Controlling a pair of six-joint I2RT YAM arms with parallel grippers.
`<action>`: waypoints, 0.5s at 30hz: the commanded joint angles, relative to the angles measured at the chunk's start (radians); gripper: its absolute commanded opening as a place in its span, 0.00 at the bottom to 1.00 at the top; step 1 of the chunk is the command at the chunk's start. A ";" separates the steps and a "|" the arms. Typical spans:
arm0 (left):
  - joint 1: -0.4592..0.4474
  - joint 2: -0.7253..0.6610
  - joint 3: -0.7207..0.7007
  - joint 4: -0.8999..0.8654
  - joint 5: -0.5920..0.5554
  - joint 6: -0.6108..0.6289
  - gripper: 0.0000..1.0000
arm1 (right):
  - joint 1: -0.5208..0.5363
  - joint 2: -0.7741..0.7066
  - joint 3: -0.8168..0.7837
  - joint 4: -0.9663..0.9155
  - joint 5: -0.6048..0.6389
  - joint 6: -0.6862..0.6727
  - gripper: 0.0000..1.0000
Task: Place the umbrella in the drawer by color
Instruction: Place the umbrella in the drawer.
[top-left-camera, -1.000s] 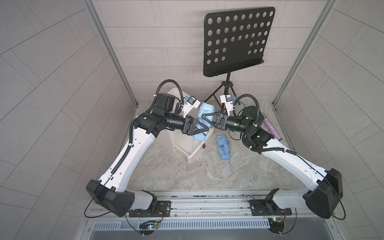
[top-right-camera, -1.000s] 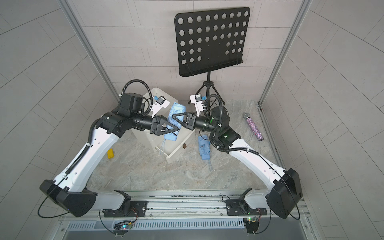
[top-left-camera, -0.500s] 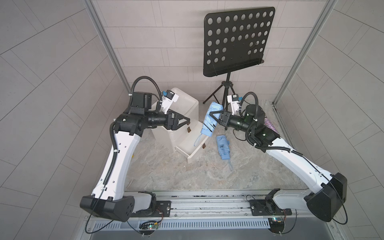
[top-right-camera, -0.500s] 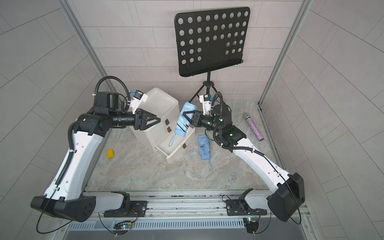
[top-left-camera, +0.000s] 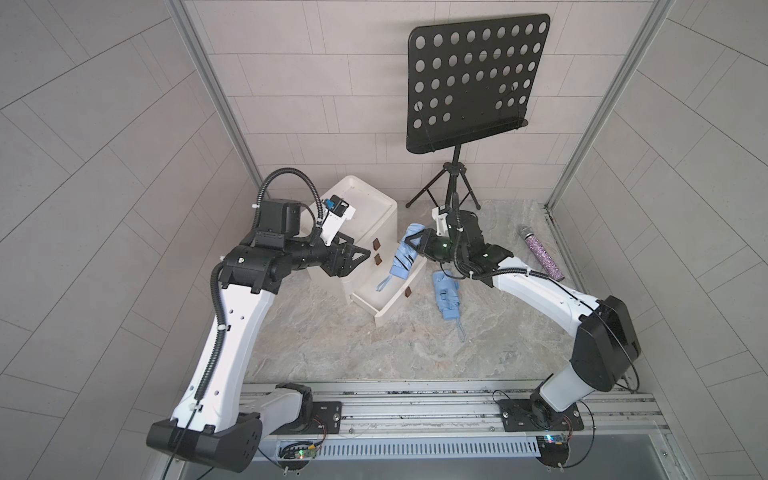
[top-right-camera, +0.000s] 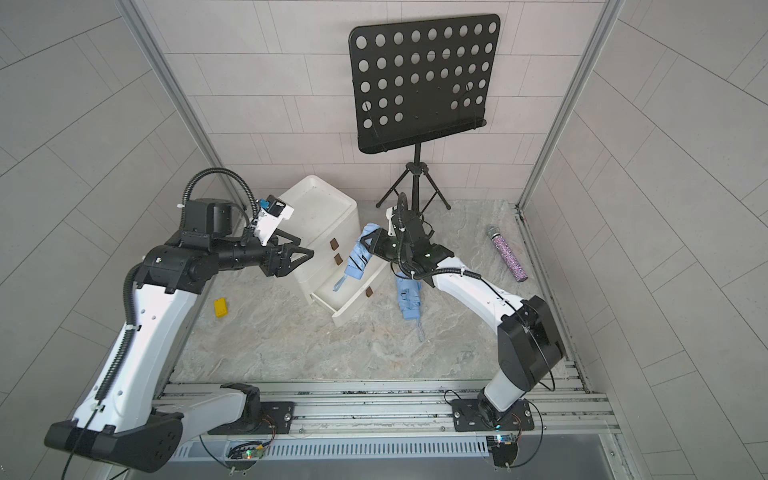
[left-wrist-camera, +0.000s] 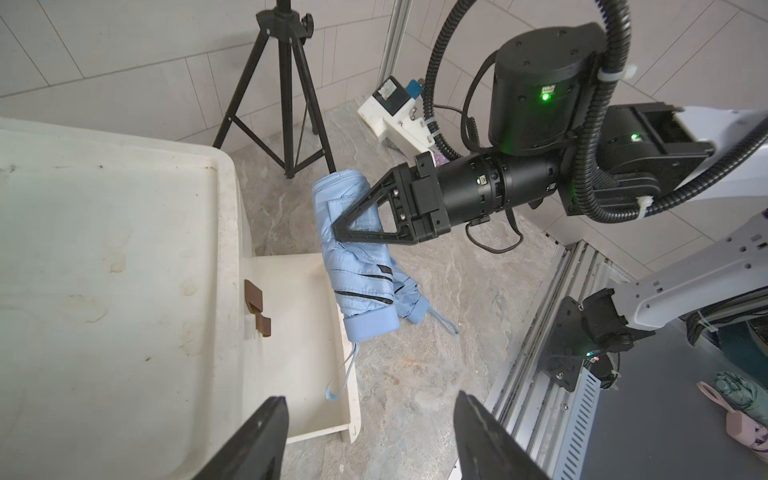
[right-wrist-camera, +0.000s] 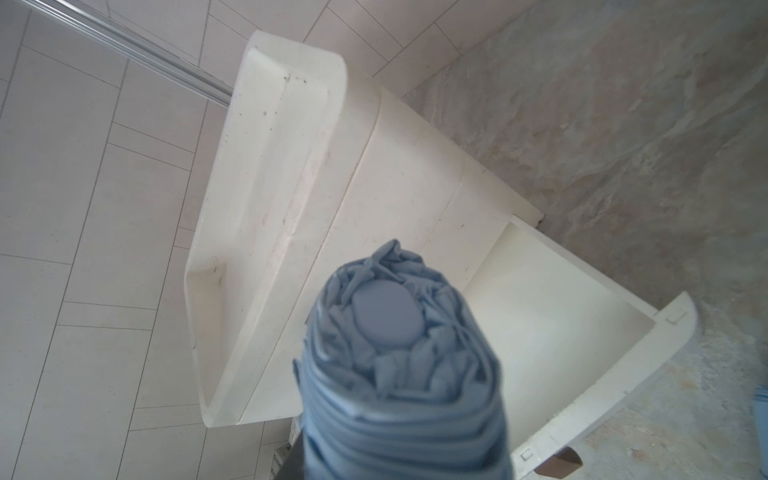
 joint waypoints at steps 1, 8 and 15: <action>-0.027 0.004 -0.013 0.040 -0.026 0.045 0.70 | 0.022 0.034 0.056 0.020 0.048 0.079 0.25; -0.055 0.002 -0.038 0.082 -0.016 0.017 0.70 | 0.047 0.168 0.067 0.029 0.119 0.167 0.26; -0.055 -0.013 -0.068 0.103 -0.005 0.007 0.70 | 0.062 0.274 0.132 0.004 0.159 0.194 0.28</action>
